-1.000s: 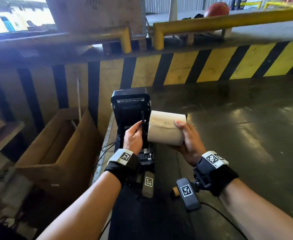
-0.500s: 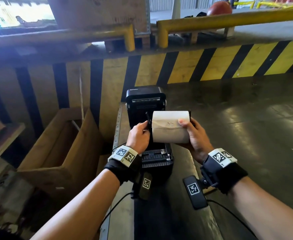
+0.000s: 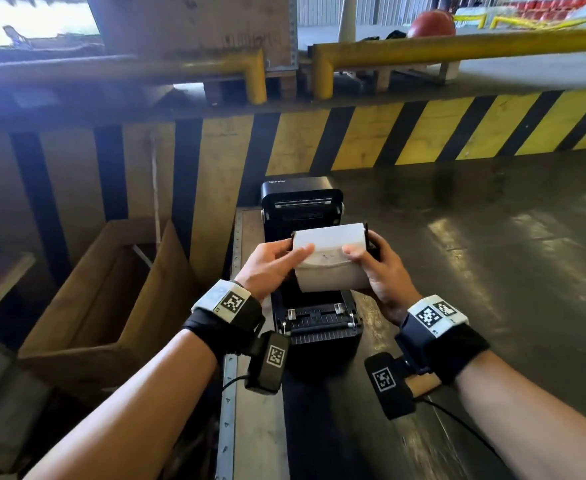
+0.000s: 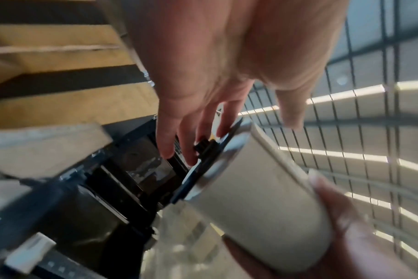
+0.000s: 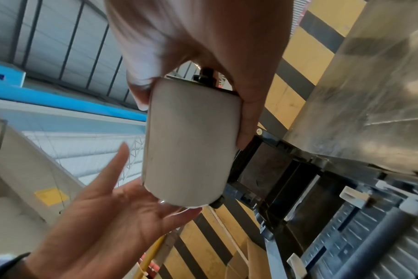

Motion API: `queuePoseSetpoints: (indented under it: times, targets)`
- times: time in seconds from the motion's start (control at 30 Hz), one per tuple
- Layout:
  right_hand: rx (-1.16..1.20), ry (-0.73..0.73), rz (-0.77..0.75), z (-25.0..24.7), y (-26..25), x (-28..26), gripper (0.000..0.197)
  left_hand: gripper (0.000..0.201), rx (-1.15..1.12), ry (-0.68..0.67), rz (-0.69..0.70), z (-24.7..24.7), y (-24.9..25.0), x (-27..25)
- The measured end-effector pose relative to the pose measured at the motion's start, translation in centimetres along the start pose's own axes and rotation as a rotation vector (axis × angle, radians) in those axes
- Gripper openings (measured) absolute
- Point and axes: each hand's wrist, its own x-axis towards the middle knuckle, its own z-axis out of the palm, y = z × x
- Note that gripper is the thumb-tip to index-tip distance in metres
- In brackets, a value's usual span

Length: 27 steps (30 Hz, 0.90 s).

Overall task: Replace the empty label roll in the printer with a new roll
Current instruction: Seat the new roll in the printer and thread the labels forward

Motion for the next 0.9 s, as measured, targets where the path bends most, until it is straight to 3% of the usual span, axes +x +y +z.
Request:
queuePoseSetpoints:
  times: [0.07, 0.17, 0.2, 0.3, 0.4, 0.5, 0.63, 0.9]
  targets:
    - [-0.025, -0.034, 0.031, 0.6, 0.2, 0.6, 0.036, 0.034, 0.059, -0.01, 0.023, -0.6, -1.1, 0.8]
    - [-0.125, -0.112, 0.141, 0.9, 0.7, 1.8, 0.066, 0.041, 0.039, -0.022, 0.009, -1.8, -3.1, 1.4]
    - [-0.123, -0.132, 0.178, 0.9, 1.0, 2.3, 0.066, 0.044, 0.022, -0.02, -0.003, -2.2, -3.6, 1.5]
    - [-0.046, -0.066, 0.22, 0.8, 2.0, 3.7, 0.037, 0.036, -0.012, -0.007, -0.032, -3.1, -4.4, 1.6]
    - [-0.156, -0.08, 0.164, 1.2, 3.0, 5.0, 0.025, 0.024, -0.007, -0.006, -0.036, -3.9, -4.6, 2.0]
    - [-0.24, -0.113, 0.124, 1.3, 4.0, 6.5, 0.03, 0.031, -0.029, 0.021, -0.058, -4.7, -4.9, 2.6]
    - [-0.232, -0.141, 0.083, 1.4, 5.1, 8.0, 0.004, 0.045, -0.028, 0.066, -0.093, -5.0, -5.2, 3.5]
    - [-0.442, -0.143, -0.016, -1.5, 6.5, 10.6, 0.016, 0.051, 0.227, 0.038, -0.076, -4.5, -5.9, 5.4]
